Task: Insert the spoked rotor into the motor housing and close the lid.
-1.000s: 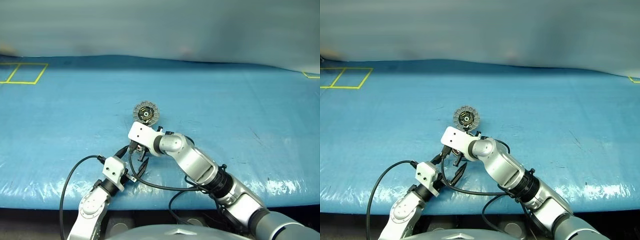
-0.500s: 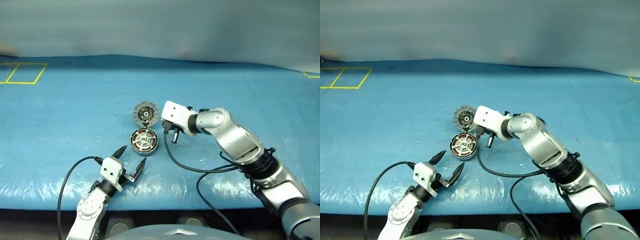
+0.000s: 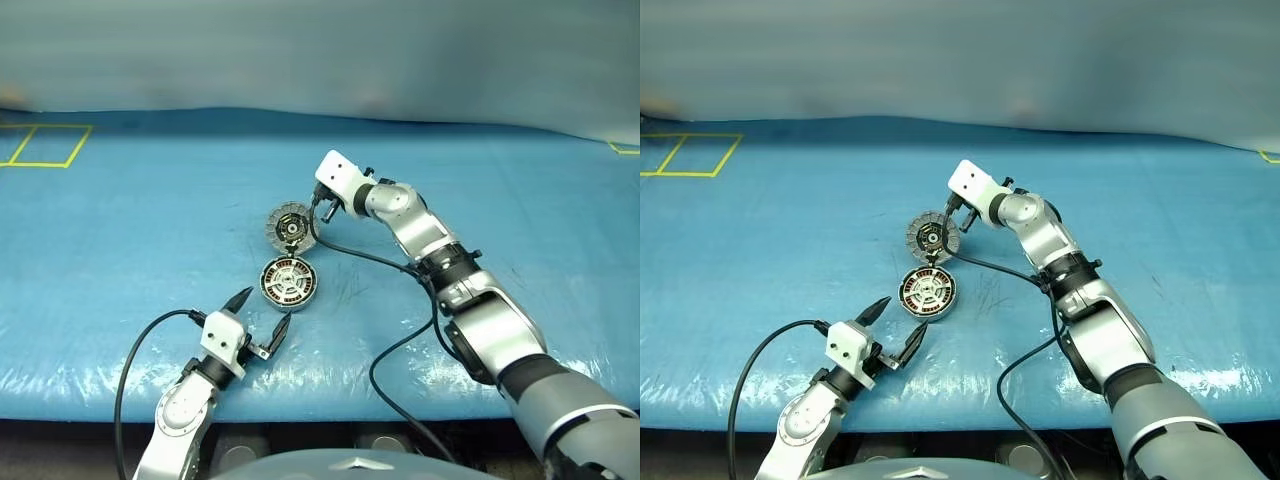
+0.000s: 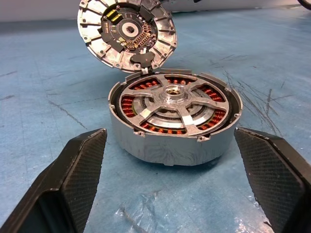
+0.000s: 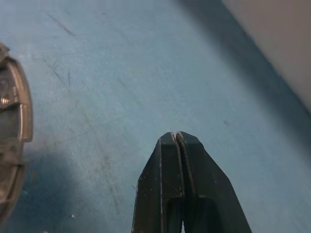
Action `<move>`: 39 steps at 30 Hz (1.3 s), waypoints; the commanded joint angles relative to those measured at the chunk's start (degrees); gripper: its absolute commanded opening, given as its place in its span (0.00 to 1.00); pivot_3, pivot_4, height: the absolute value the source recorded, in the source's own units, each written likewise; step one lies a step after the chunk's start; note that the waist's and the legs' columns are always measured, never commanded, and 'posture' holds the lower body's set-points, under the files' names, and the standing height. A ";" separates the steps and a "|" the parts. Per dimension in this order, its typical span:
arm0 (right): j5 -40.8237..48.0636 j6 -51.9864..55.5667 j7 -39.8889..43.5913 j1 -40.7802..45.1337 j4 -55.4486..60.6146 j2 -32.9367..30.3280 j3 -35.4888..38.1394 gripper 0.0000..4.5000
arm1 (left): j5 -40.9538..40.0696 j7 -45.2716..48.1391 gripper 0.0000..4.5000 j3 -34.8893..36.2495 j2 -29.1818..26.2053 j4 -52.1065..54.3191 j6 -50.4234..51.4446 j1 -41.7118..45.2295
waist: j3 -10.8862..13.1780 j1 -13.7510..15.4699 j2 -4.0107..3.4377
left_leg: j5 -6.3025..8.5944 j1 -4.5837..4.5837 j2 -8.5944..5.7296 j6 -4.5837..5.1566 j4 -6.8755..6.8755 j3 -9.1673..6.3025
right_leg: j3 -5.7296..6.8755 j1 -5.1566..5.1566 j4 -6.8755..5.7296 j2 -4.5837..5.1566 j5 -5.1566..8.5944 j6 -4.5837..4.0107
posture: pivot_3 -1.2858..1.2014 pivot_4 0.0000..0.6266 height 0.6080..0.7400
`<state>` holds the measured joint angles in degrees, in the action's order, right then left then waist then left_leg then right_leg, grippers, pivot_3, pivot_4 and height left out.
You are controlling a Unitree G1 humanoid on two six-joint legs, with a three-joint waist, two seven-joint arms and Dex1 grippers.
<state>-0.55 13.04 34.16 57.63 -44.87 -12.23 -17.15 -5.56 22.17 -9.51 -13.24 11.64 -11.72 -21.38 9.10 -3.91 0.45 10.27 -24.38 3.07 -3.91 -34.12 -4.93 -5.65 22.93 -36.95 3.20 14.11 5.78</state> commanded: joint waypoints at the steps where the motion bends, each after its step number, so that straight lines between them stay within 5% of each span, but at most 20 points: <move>1: 6.11 1.83 7.80 4.23 -6.01 1.99 6.32 0.01 | 0.38 -0.76 1.00 0.06 0.60 1.84 -1.31 -0.44 | 0.01 -0.03 -0.03 | 0.00 0.00 0.00 0.00 0.00 0.00 | 0.00 0.00 -0.01 0.00 0.00 0.00 | 0.52 0.24 1.00; 12: 10.12 11.01 26.94 6.13 -10.87 4.76 9.81 0.01 | 0.69 -1.32 1.00 -0.20 1.09 1.84 -1.49 -0.53 | 0.13 -0.08 -0.23 | 0.00 0.02 0.00 0.00 -0.01 -0.01 | 0.00 0.00 -0.05 -0.02 0.00 0.00 | 0.52 0.24 1.00; 22: 14.90 22.63 39.11 -0.22 3.74 3.57 8.35 0.01 | 0.46 -0.85 1.00 -0.44 1.01 1.34 -1.13 -0.39 | 0.15 -0.05 -0.26 | 0.00 0.02 0.00 0.00 -0.01 -0.02 | 0.00 0.01 -0.08 -0.02 0.01 0.01 | 0.52 0.24 1.00; 33: 16.23 32.24 33.22 -17.06 29.01 2.95 2.21 0.01 | 0.19 0.03 1.00 -0.65 0.60 0.95 -0.54 0.66 | 0.13 0.01 -0.25 | -0.01 0.02 0.00 -0.01 -0.16 -0.03 | 0.00 0.01 -0.21 -0.03 0.12 0.20 | 0.52 0.24 1.00; 39: 15.86 34.70 20.73 -29.27 39.65 5.66 2.05 0.01 | 0.06 0.64 1.00 -0.34 0.26 1.16 -0.15 0.79 | 0.09 -0.05 -0.25 | 0.00 0.02 0.00 -0.02 -0.19 -0.04 | 0.00 0.01 -0.23 -0.03 0.16 0.25 | 0.52 0.24 1.00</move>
<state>16.00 46.86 58.66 29.44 -7.46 -6.91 -14.74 -5.21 22.61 -9.76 -12.91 11.55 -11.52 -20.59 9.18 -3.97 0.20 10.26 -24.33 3.07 -3.93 -34.32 -4.97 -5.66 22.93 -37.19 3.17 14.28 6.04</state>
